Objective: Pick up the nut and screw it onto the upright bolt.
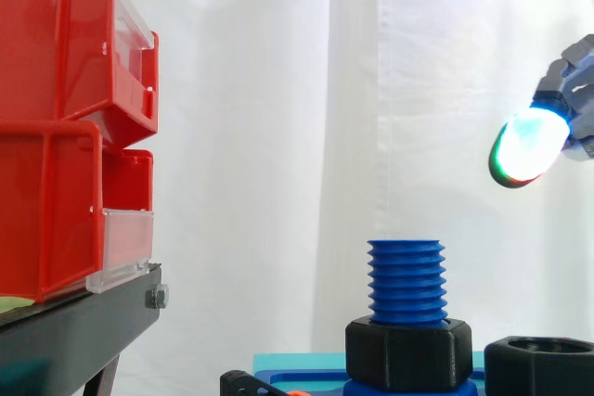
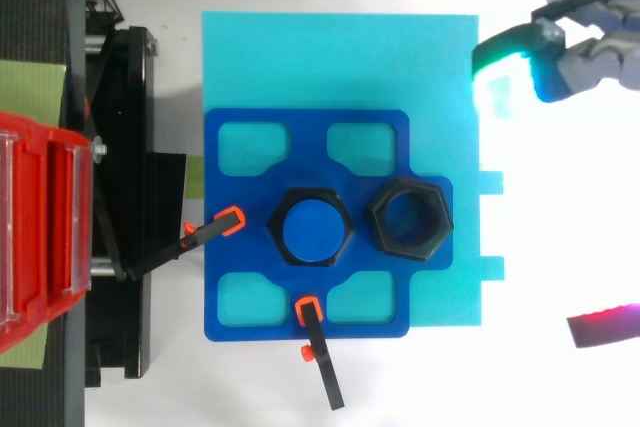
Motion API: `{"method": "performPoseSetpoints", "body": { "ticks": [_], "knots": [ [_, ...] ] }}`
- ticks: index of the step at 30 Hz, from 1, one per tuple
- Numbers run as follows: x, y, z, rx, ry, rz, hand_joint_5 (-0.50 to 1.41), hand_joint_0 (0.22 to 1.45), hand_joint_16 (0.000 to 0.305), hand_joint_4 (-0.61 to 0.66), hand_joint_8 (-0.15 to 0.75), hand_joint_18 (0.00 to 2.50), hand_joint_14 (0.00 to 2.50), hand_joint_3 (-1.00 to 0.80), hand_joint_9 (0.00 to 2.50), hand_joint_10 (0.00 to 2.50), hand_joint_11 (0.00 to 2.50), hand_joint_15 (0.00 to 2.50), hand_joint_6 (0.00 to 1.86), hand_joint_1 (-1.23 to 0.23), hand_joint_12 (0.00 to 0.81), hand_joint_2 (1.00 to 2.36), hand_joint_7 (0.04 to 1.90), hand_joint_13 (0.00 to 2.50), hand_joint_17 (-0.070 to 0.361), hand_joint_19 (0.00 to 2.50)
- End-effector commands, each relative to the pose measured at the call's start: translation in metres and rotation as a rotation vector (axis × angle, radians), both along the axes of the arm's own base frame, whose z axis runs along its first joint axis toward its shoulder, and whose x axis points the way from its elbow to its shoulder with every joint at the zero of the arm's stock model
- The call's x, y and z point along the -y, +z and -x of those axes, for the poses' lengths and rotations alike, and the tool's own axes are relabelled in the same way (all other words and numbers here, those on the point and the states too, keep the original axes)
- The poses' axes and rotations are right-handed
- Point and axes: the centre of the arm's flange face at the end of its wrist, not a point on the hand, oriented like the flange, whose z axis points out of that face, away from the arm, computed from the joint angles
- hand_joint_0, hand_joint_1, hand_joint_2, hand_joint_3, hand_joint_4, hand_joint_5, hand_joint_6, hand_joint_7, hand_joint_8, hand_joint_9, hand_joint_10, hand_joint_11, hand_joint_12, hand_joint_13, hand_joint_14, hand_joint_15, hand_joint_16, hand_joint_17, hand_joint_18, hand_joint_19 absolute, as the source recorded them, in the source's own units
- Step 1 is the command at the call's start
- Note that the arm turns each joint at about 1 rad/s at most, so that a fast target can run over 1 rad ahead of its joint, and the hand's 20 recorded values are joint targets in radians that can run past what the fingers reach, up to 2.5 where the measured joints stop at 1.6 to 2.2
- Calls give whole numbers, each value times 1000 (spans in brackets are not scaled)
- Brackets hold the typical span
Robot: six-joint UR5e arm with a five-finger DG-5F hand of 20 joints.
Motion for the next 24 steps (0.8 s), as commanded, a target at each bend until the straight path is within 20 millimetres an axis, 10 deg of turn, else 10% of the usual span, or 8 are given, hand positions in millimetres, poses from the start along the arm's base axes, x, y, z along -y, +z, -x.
{"method": "performPoseSetpoints", "body": {
  "ticks": [1, 24],
  "knots": [
    [-5, -7, -9, 34, -22, 11, -293, 397, 64, 184, 293, 11, 0, -500, 112, 0, 0, 0, 502, -662, 417, 1000, 675, 34, 143, 0],
    [-52, -64, -28, 42, -129, 36, -300, 365, 67, 184, 294, 0, 0, -500, 40, 0, 0, 0, 502, -588, 433, 1000, 690, 0, 150, 0]
  ]
}}
